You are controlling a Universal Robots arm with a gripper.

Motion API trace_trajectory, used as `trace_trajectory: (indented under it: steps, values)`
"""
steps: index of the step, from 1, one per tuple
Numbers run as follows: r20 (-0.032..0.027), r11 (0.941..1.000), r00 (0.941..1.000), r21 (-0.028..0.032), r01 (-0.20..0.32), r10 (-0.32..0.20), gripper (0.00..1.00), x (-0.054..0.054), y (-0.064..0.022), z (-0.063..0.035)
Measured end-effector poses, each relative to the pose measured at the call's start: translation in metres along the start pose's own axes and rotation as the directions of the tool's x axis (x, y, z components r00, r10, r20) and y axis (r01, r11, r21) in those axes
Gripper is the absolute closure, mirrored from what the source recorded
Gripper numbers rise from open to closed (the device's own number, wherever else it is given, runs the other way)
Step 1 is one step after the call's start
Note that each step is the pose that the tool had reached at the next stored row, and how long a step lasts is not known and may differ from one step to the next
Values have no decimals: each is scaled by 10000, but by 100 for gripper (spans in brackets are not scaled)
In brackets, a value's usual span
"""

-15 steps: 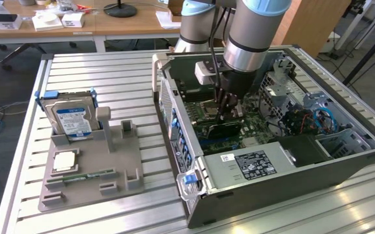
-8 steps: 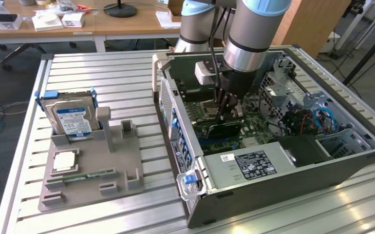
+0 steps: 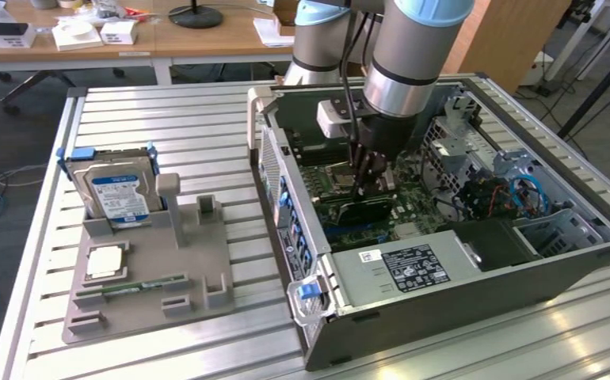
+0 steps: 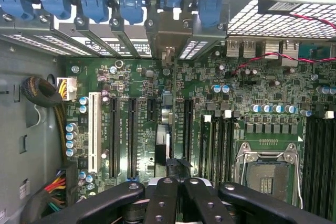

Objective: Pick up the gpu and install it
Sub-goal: 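Press down on the gpu until it lock into place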

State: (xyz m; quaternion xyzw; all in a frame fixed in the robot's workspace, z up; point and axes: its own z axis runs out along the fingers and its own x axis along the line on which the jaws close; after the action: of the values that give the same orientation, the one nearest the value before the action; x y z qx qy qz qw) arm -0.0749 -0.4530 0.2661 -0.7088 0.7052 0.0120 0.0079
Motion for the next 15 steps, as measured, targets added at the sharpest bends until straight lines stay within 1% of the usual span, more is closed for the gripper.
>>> trace_trajectory:
  steps: [15]
  values:
    - [-1, 10000, 10000, -1, 1, -1, 90, 3, 0, 13]
